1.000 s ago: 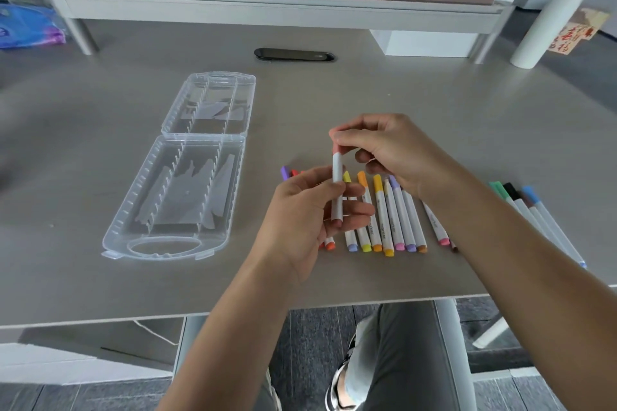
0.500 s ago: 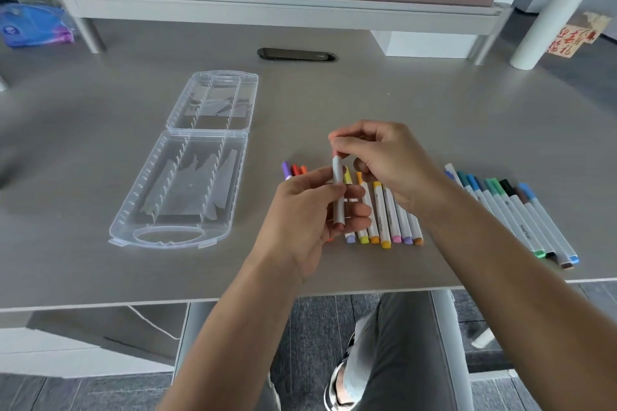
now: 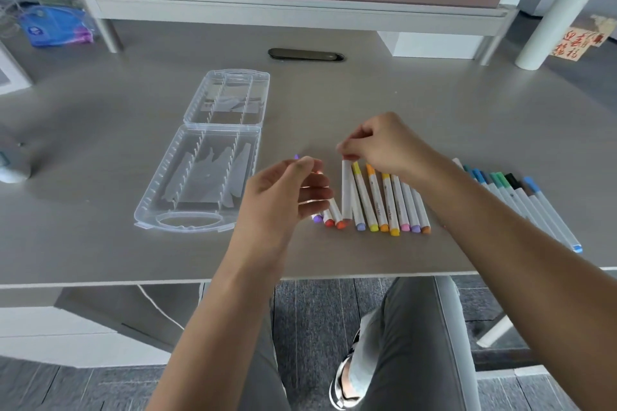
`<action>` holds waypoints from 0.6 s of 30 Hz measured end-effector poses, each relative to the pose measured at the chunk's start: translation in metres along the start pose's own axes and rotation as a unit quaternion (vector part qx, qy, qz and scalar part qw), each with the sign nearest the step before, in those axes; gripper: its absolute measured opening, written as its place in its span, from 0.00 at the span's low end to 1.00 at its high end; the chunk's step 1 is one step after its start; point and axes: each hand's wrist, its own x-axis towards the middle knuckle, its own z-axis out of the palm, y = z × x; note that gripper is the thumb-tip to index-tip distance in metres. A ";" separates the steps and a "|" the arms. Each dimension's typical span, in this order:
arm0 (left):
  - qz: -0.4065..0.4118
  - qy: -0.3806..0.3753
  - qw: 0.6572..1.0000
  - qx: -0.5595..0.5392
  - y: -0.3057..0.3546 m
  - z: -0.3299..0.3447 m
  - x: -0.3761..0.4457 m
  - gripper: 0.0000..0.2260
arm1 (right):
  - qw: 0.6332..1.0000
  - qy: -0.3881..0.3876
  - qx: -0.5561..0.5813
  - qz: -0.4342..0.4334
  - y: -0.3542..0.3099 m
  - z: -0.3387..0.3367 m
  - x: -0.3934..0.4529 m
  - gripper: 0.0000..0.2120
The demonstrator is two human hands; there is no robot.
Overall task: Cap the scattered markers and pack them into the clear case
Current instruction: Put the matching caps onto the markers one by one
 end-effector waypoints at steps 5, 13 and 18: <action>-0.015 -0.010 1.000 0.001 0.000 -0.001 -0.008 0.11 | 0.989 0.034 -0.144 -0.017 -0.006 0.020 0.002 0.11; -0.031 -0.031 0.999 -0.004 -0.008 0.007 -0.006 0.11 | 0.987 0.089 -0.135 -0.002 0.011 -0.009 -0.009 0.13; -0.043 -0.057 0.997 -0.003 -0.015 0.027 -0.005 0.11 | 0.987 0.078 -0.139 0.030 0.037 -0.045 -0.030 0.08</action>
